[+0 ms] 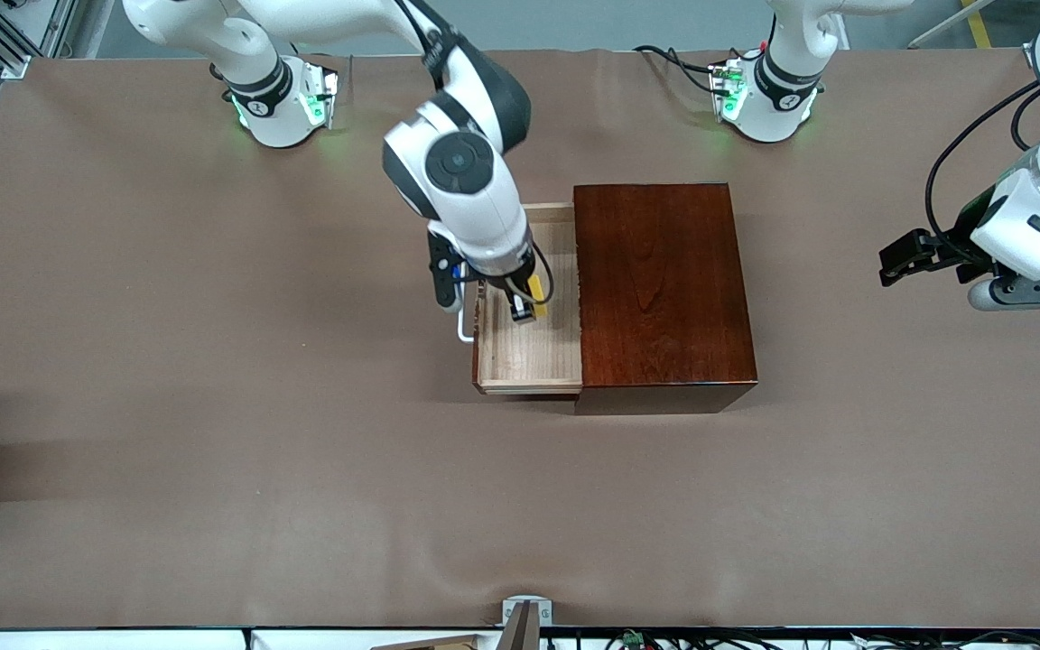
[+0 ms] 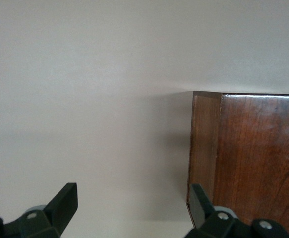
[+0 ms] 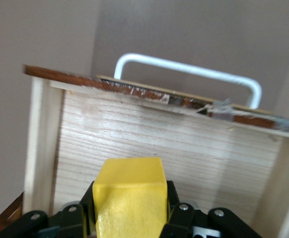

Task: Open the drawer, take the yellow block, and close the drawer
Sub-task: 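Lift the yellow block out with the right gripper while the left gripper returns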

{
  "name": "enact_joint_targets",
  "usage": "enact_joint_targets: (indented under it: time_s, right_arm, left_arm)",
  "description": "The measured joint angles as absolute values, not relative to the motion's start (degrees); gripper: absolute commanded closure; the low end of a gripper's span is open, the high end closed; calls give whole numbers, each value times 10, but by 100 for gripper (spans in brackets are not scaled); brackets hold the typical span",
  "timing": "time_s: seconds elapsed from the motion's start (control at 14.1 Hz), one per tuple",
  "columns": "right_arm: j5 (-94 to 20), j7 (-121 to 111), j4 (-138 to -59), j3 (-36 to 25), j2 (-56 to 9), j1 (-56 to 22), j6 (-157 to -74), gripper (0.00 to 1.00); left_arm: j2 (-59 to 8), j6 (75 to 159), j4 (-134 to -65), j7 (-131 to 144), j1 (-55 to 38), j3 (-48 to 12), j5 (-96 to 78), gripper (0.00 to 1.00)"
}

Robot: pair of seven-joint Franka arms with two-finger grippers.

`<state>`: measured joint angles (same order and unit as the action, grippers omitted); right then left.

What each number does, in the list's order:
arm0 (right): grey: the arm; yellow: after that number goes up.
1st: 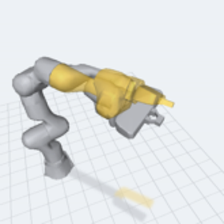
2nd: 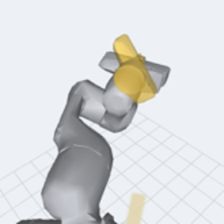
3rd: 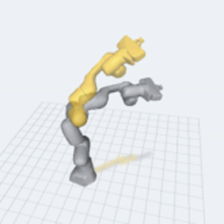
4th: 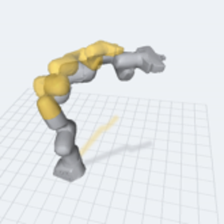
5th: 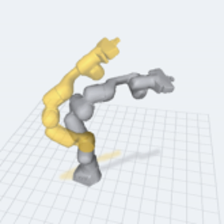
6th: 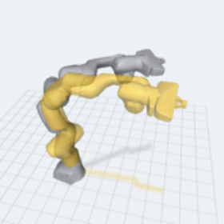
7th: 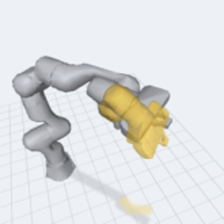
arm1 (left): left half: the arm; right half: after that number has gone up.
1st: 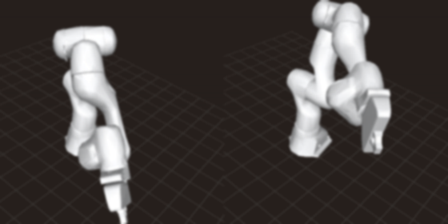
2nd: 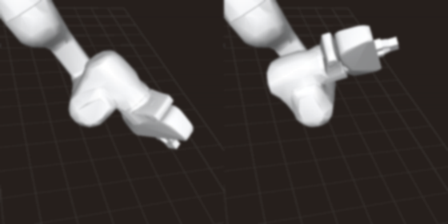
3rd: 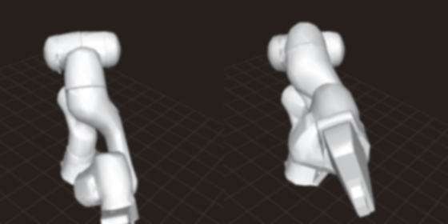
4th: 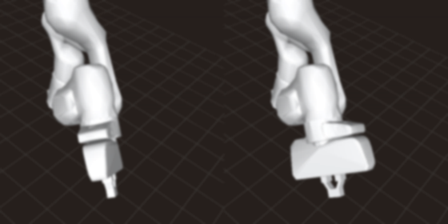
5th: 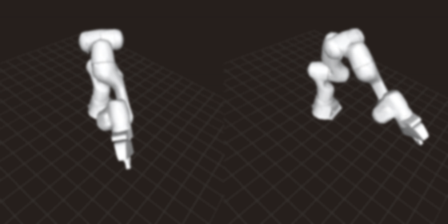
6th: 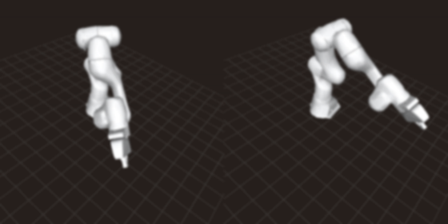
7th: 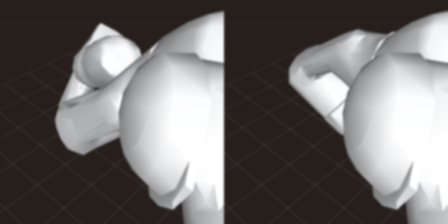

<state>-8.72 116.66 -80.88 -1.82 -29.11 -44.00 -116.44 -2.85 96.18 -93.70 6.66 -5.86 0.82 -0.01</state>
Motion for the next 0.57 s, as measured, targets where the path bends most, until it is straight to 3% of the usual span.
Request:
enact_joint_targets:
  time_s: [0.28, 0.57]
  right_arm:
    - [-87, 1037, -808, -21, -231, -395, -1083, 100]
    - [-89, 812, -809, -23, -212, -308, -1016, 100]
  left_arm:
    - [-29, 962, -937, 67, -58, 9, 0, 0]
    - [-29, 962, -937, 67, -58, 8, 0, 0]
